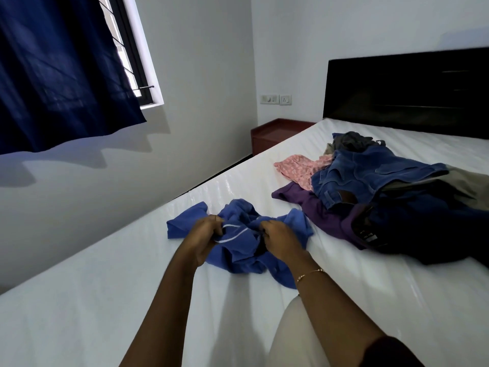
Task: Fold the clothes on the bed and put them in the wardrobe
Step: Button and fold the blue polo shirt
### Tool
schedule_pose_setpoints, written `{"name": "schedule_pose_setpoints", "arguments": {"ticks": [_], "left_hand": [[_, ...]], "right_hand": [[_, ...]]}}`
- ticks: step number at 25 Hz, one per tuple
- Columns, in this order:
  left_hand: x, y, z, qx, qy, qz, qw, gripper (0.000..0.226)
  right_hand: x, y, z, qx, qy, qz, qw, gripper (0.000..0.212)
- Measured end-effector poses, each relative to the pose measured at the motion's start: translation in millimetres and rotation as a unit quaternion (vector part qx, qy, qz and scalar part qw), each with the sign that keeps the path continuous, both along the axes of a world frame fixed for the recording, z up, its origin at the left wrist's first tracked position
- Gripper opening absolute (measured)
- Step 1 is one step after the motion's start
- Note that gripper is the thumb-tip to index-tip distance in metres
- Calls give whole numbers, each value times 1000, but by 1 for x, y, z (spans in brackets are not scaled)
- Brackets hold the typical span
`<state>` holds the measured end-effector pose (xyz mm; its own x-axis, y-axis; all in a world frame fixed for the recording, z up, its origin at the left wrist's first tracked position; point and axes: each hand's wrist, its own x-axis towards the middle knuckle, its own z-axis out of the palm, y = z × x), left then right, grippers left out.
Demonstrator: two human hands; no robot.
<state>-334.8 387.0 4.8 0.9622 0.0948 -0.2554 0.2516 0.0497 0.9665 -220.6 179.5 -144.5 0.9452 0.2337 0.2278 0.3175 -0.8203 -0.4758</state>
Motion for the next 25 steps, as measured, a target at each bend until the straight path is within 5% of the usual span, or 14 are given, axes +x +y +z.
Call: {"name": "schedule_pose_setpoints", "arguments": {"ticks": [2,5,10,12,17,20,23,25], "left_hand": [[-4,-7,-3,10,-11,27,1000,22],[1,-10,-4,50,-26,55,997,19],[3,0,-7,-219,9,3,976,23],[0,-1,-17,-259,-3,-22,966,32],[-9,-2,-26,-62,-93,-164,980,52],[-5,-13,-25,140,-112,-78,981,53],[2,-49,-20,253,-253,-14,934,35],[14,-73,-19,379,-272,-84,880,66]], "right_hand": [[4,6,8,95,-15,-52,994,23],[10,3,26,328,-22,-159,931,21],[5,-26,37,344,-94,-272,894,20],[1,-26,41,363,-100,-279,883,22],[1,-36,49,439,-82,-335,830,27],[-1,-46,57,469,-70,-326,818,29],[-1,-23,73,424,-122,-265,857,26],[-2,-9,86,392,-143,-228,880,21]]}}
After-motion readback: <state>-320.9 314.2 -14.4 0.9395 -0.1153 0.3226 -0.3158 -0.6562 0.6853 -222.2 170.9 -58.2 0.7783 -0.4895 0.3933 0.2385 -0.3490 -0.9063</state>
